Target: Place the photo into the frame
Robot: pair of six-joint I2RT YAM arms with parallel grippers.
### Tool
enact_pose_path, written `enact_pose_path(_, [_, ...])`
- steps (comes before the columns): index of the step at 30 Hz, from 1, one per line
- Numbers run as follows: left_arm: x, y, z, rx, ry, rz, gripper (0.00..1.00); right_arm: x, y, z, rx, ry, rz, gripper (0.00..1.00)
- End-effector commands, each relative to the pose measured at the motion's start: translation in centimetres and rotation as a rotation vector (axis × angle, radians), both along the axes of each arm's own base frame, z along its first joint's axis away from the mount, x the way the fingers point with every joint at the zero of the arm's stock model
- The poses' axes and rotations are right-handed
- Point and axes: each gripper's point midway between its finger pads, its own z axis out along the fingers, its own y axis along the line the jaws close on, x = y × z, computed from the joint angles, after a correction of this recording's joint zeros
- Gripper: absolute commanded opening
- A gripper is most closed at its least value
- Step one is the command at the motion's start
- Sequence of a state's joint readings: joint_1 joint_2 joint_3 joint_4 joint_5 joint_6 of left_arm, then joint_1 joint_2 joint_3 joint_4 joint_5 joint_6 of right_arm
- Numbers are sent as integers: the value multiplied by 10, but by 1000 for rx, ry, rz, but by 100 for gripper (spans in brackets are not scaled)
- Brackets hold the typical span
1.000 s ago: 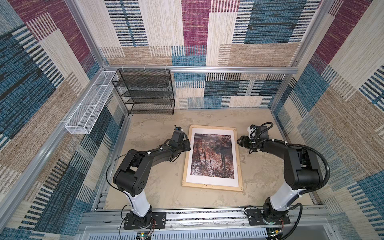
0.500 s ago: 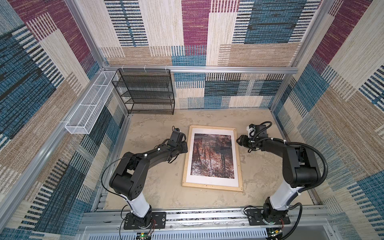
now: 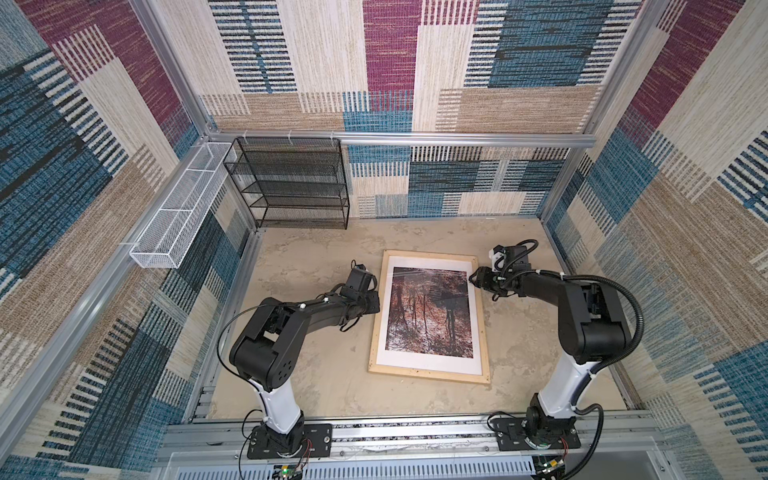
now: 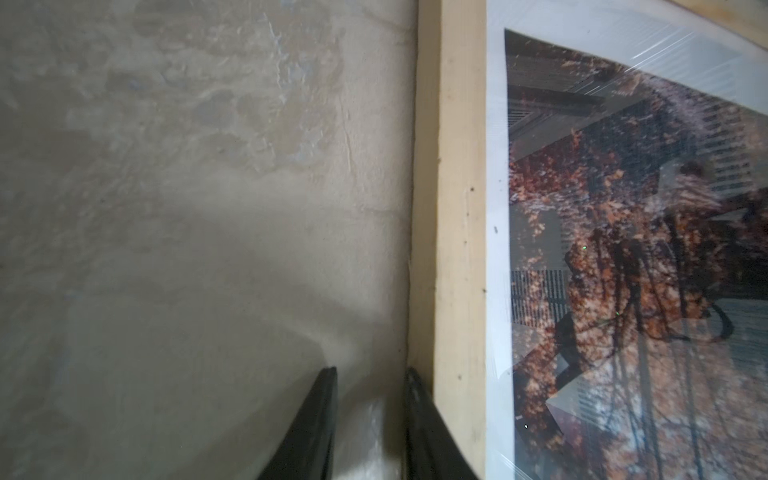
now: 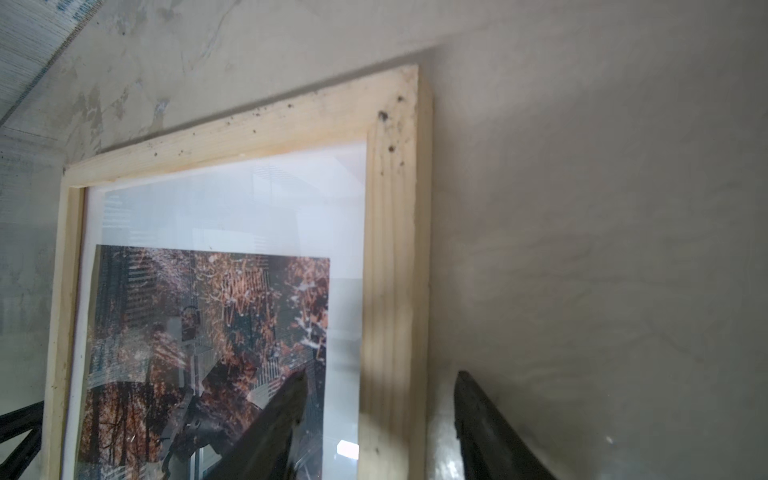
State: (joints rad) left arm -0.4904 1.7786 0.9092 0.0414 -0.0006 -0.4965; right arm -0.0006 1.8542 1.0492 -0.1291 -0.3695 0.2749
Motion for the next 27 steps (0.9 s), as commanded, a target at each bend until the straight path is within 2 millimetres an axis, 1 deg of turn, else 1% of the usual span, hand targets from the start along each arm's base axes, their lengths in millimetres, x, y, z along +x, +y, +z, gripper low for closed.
enact_pose_path(1, [-18, 2, -10, 13, 71, 4, 29, 11, 6, 3, 17, -15, 21, 58])
enact_pose_path(5, [-30, 3, -12, 7, 97, 16, 27, 26, 16, 0, 33, -12, 56, 58])
enact_pose_path(8, [-43, 4, -16, 20, 114, 24, 25, 42, 29, -3, 44, -14, 92, 58])
enact_pose_path(10, [-51, 6, -19, 29, 126, 33, 25, 53, 43, -2, 49, -18, 120, 58])
enact_pose_path(12, [-59, 8, -20, 27, 136, 43, 24, 65, 58, -3, 50, -22, 149, 58])
enact_pose_path(16, [-76, 12, -21, 26, 151, 64, 24, 91, 101, -1, 60, -32, 228, 58])
enact_pose_path(17, [-81, 14, -22, 31, 156, 71, 23, 100, 113, 3, 65, -43, 250, 58])
enact_pose_path(20, [-93, 22, -24, 51, 169, 90, 24, 114, 147, 4, 70, -49, 313, 58])
enact_pose_path(22, [-100, 29, -24, 68, 176, 110, 25, 120, 164, 4, 71, -49, 349, 58])
enact_pose_path(24, [-105, 38, -22, 92, 177, 131, 28, 129, 167, 10, 67, -62, 350, 58])
enact_pose_path(27, [-109, 51, -12, 129, 158, 162, 34, 137, 160, 27, 25, -106, 330, 60])
